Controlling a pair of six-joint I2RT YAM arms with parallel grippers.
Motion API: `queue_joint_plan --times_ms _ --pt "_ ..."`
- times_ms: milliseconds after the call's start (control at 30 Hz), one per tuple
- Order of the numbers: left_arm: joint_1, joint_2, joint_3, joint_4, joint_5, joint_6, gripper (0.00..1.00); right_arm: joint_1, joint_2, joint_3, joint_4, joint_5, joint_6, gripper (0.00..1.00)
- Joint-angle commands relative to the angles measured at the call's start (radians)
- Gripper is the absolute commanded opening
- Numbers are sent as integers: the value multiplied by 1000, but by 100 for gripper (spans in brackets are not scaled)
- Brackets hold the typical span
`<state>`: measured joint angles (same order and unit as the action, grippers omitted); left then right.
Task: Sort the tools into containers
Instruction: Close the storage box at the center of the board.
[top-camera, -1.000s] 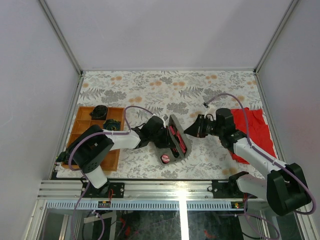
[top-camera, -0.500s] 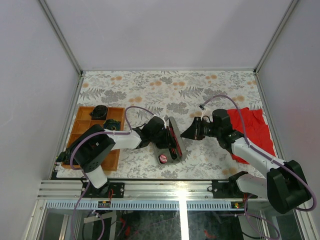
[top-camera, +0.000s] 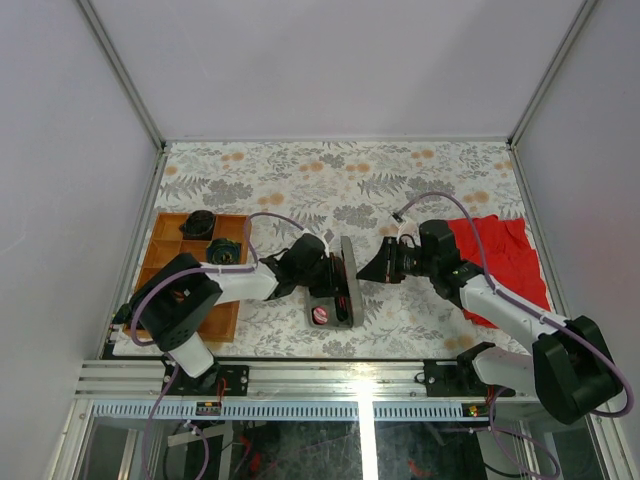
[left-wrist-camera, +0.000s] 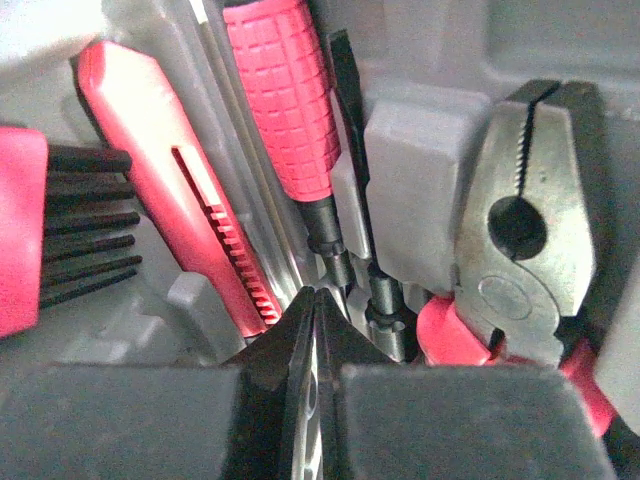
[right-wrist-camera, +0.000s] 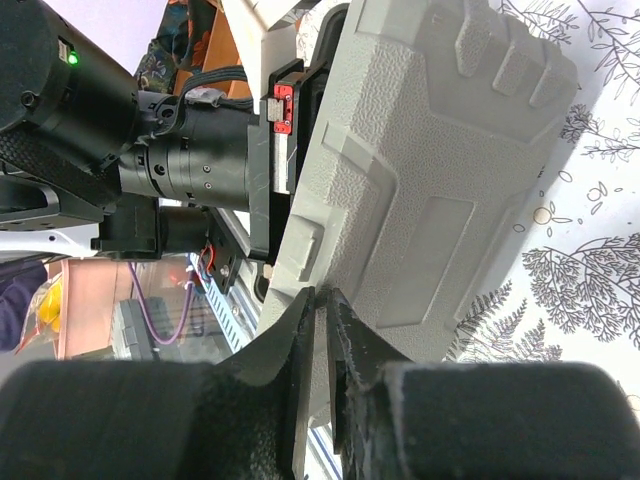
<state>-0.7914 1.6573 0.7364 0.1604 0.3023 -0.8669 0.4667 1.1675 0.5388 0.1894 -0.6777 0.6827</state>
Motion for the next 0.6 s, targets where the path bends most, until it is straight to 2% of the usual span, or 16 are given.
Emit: queue_joint_plan --times_ms 0,567 --pt "-5 -36 -28 -2 -21 6 0 23 23 0 -16 -28 7 15" --pt "-3 -91 -107 94 6 0 0 85 88 40 81 -13 77 16"
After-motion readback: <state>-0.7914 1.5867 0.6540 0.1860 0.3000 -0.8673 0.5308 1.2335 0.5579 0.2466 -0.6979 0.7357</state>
